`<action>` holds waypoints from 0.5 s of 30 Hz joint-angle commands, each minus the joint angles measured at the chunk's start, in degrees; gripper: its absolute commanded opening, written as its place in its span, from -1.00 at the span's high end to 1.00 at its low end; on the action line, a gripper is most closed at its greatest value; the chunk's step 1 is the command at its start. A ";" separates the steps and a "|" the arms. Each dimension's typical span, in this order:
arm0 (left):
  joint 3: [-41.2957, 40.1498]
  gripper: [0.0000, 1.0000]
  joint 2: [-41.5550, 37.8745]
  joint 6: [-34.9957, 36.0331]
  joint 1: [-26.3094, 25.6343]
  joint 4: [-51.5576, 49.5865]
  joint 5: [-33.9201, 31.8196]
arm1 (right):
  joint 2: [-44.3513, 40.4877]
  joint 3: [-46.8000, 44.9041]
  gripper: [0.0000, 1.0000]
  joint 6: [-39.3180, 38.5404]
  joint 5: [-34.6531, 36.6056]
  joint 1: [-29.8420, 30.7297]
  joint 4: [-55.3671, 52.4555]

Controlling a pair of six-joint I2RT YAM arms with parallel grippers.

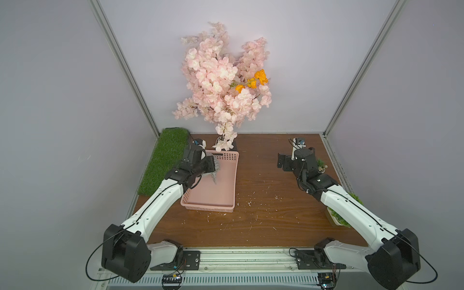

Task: Fold the square dishcloth
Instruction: Pick up the cleaning item from the bin.

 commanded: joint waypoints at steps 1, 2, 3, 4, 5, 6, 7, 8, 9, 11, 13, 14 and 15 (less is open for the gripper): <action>3.28 0.99 -0.86 -3.43 -5.40 -1.66 0.84 | -0.03 1.94 -0.99 2.34 4.64 -0.19 -2.59; 4.39 0.99 -0.64 -4.11 -7.18 -1.55 0.24 | -0.06 2.27 -0.99 2.67 5.49 -0.29 -3.15; 5.55 0.99 -0.12 -4.81 -9.03 -1.52 -0.26 | -0.11 2.55 -0.99 3.02 5.97 -0.56 -3.70; 7.37 0.99 0.64 -5.65 -11.78 -1.51 -0.99 | -0.18 2.84 -0.99 3.28 6.45 -0.97 -4.60; 8.74 0.99 1.45 -6.15 -13.66 -1.40 -1.60 | -0.28 3.08 -0.99 3.64 7.14 -1.18 -5.34; 10.50 0.99 2.28 -6.36 -15.44 -1.32 -2.38 | -0.35 3.38 -0.99 3.93 7.85 -1.44 -6.16; 12.03 0.99 3.34 -6.53 -17.26 -1.31 -3.20 | -0.41 3.48 -0.99 4.19 8.54 -1.77 -6.91; 13.74 0.99 4.38 -6.67 -18.81 -1.12 -3.86 | -0.48 3.57 -0.99 4.35 9.35 -2.16 -7.73; 15.19 0.99 5.55 -7.01 -20.26 -0.67 -4.24 | -0.63 3.67 -0.99 4.64 10.09 -2.60 -8.62; 16.75 0.99 7.74 -7.99 -22.85 2.38 -3.63 | -0.80 3.97 -0.99 5.17 11.23 -3.69 -10.49; 16.97 0.99 10.20 -9.76 -24.31 6.81 -1.47 | -0.97 4.35 -0.99 5.69 12.20 -4.83 -12.15; 17.32 0.99 11.74 -10.77 -24.61 9.78 0.15 | -0.99 4.63 -0.99 5.83 12.30 -5.47 -12.92; 18.17 0.99 13.34 -11.74 -25.04 12.00 1.69 | -1.07 4.88 -0.99 5.87 12.28 -6.06 -13.65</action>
